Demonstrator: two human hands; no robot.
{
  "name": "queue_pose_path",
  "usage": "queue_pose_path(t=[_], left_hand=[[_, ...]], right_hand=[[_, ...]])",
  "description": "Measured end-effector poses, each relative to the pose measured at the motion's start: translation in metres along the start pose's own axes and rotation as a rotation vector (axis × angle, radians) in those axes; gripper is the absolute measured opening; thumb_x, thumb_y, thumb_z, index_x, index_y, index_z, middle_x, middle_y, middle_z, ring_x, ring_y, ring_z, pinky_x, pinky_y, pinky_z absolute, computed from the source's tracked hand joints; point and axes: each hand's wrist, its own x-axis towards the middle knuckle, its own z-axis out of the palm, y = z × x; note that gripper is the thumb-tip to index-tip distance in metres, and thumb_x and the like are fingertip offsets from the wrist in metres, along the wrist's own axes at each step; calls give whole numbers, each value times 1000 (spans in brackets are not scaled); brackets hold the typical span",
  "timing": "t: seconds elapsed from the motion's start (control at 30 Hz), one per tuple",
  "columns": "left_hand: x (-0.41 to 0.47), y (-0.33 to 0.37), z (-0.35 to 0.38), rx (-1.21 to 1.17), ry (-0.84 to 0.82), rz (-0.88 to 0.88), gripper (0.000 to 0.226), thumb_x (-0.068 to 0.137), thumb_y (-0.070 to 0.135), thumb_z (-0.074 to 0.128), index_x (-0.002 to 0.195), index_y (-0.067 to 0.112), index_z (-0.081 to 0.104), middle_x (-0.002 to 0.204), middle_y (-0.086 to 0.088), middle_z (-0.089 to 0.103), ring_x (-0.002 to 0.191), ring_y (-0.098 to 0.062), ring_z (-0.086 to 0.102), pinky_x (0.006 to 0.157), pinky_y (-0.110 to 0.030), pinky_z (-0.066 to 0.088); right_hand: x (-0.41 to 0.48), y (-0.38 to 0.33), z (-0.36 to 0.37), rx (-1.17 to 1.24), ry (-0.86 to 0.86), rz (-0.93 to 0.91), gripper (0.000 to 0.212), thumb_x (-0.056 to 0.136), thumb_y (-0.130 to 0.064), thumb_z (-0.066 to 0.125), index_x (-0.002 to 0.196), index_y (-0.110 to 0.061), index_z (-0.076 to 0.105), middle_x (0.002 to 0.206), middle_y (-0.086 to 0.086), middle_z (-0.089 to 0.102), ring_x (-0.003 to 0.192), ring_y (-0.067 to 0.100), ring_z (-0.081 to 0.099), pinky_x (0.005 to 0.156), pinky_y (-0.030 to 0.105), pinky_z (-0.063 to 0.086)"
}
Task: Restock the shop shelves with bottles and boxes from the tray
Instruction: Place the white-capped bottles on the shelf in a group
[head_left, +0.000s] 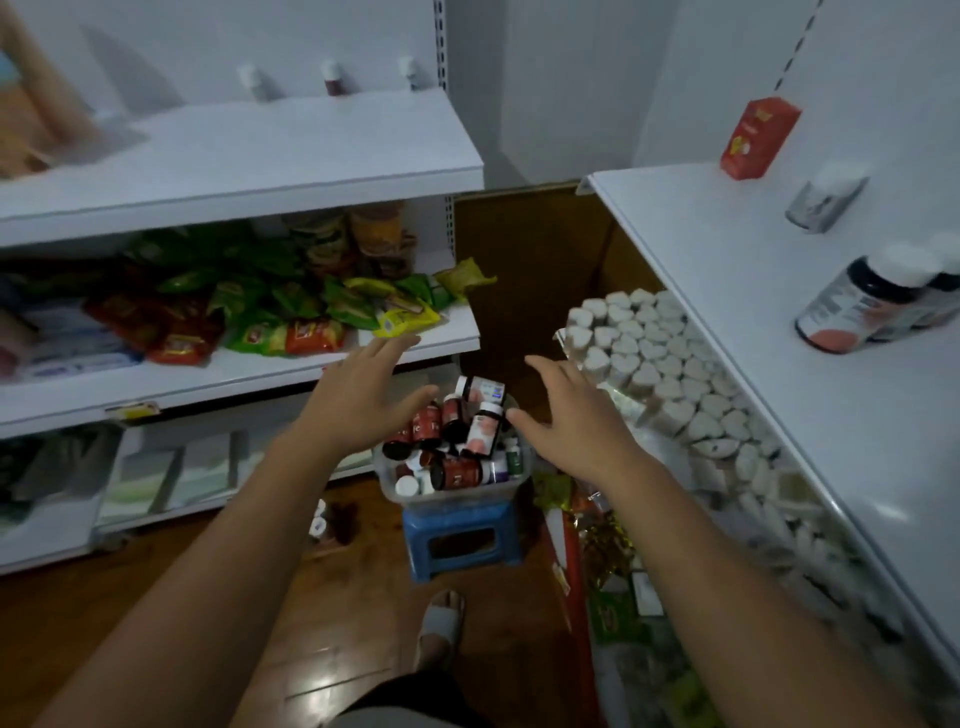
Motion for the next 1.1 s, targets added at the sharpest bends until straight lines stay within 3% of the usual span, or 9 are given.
queue_pose_path(t=[0.17, 0.3, 0.4, 0.5, 0.6, 0.73, 0.83, 0.93, 1.1], left_hand=[[50, -50, 54, -64, -127, -65, 70, 98, 57, 62, 157, 30, 37, 156, -1, 49, 139, -26, 51, 105, -47, 51], [115, -74, 116, -136, -302, -73, 67, 96, 39, 70, 154, 18, 45, 149, -12, 55, 134, -31, 54, 107, -45, 49], [163, -83, 168, -137, -393, -27, 66, 95, 34, 70, 154, 17, 45, 148, -14, 56, 134, -33, 55, 107, -39, 47], [204, -88, 212, -115, -476, 16, 71, 95, 30, 72, 157, 20, 40, 154, -14, 49, 137, -34, 51, 106, -40, 45], [236, -97, 248, -71, -535, 59, 84, 89, 44, 77, 159, 21, 36, 153, -15, 45, 139, -37, 48, 108, -47, 47], [263, -106, 285, 5, -599, 136, 93, 86, 55, 79, 161, 26, 32, 154, -12, 45, 140, -34, 46, 108, -46, 47], [274, -112, 304, 72, -622, 212, 88, 85, 59, 76, 157, 31, 33, 145, -8, 52, 132, -32, 53, 102, -46, 50], [278, -116, 313, 41, -598, 225, 75, 88, 46, 75, 153, 33, 40, 136, -7, 55, 124, -32, 57, 98, -47, 52], [276, -124, 307, -49, -534, 252, 69, 89, 22, 75, 153, 26, 48, 144, -8, 53, 130, -31, 55, 102, -43, 50]], right_hand=[[61, 13, 53, 219, -80, 223, 78, 92, -57, 69, 156, -28, 35, 145, 3, 48, 130, 24, 52, 103, 47, 50], [114, 32, 105, 456, -126, 400, 61, 90, -34, 82, 140, -20, 50, 109, -15, 55, 106, 9, 51, 88, 30, 45], [148, 51, 155, 616, -140, 527, 57, 85, -31, 86, 131, -23, 53, 116, -10, 65, 107, 12, 65, 79, 23, 53], [170, 75, 204, 674, -122, 653, 73, 72, -40, 93, 135, -26, 57, 115, -9, 72, 100, 11, 70, 77, 28, 58], [183, 105, 259, 716, -108, 735, 83, 52, -51, 97, 124, -27, 61, 107, -9, 74, 98, 12, 73, 71, 30, 61], [190, 137, 320, 736, -71, 788, 117, 28, -84, 89, 130, -40, 54, 116, -16, 72, 105, 10, 71, 86, 46, 63], [191, 115, 298, 735, -73, 849, 118, 34, -73, 86, 137, -33, 45, 123, -9, 71, 112, 20, 70, 94, 52, 59], [192, 98, 285, 720, -81, 863, 113, 53, -52, 94, 148, -30, 37, 131, -3, 68, 117, 25, 67, 99, 53, 56], [193, 103, 294, 725, -42, 904, 89, 65, -39, 93, 141, -33, 47, 122, -7, 72, 111, 21, 70, 97, 49, 57]])
